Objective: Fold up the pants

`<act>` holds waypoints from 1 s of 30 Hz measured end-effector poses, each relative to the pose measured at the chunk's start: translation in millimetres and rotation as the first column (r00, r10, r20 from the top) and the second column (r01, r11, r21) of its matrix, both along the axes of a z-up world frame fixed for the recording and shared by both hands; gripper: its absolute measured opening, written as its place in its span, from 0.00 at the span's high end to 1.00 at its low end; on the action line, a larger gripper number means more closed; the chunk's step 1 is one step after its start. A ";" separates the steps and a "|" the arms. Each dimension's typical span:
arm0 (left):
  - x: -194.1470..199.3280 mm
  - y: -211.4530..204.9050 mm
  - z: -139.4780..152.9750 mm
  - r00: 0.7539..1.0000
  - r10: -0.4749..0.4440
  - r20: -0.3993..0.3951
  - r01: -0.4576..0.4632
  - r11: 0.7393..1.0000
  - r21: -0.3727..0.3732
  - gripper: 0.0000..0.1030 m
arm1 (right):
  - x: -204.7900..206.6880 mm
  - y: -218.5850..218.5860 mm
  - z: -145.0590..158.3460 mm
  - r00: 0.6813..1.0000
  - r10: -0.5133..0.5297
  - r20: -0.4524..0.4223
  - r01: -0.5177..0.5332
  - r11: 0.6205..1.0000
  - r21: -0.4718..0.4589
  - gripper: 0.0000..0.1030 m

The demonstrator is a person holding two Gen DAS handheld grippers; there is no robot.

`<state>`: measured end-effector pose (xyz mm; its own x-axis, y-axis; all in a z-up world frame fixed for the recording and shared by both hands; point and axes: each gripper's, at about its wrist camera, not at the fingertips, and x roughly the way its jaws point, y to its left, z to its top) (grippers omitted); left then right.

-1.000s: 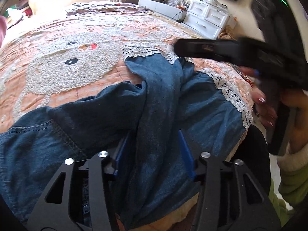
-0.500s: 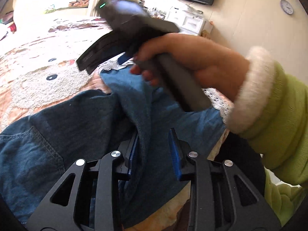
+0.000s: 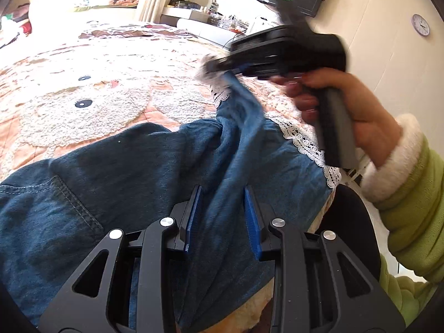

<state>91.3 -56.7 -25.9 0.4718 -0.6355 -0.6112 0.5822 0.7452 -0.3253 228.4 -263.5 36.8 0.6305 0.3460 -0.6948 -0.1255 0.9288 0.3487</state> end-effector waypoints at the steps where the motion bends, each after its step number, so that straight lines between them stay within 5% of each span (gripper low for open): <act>1: -1.5 -2.0 0.4 1.000 -0.008 0.008 0.008 1.000 0.004 0.78 | -7.3 -10.2 4.6 1.000 -0.019 0.010 0.019 0.999 0.039 0.90; 7: -7.2 -11.3 2.4 0.997 -0.043 0.071 0.040 0.998 0.037 0.78 | -39.2 -54.7 25.8 0.992 -0.112 0.058 0.100 0.980 0.173 0.90; 10: -8.6 -13.1 3.4 0.995 -0.036 0.098 0.029 0.997 0.077 1.00 | -61.5 -70.6 27.7 0.986 -0.151 0.071 0.132 0.966 0.223 0.90; 14: -17.1 -2.8 13.8 0.988 -0.047 0.145 0.036 0.996 0.076 1.00 | -106.0 -91.6 20.6 0.977 -0.204 0.058 0.175 0.929 0.326 0.90; 20: -19.0 3.9 11.5 0.988 -0.059 0.141 0.044 0.993 0.107 1.00 | -172.3 -111.5 -3.4 0.972 -0.234 -0.005 0.224 0.924 0.309 0.90; 30: -43.6 4.8 17.3 0.979 -0.097 0.180 0.075 0.989 0.126 0.99 | -222.0 -120.0 -39.6 0.968 -0.231 -0.097 0.250 0.914 0.321 0.90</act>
<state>47.7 -51.9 -8.6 0.5304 -0.6074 -0.5914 0.6874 0.7164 -0.1193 6.3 -383.5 -2.9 0.6865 0.4032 -0.6051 0.1158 0.7609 0.6384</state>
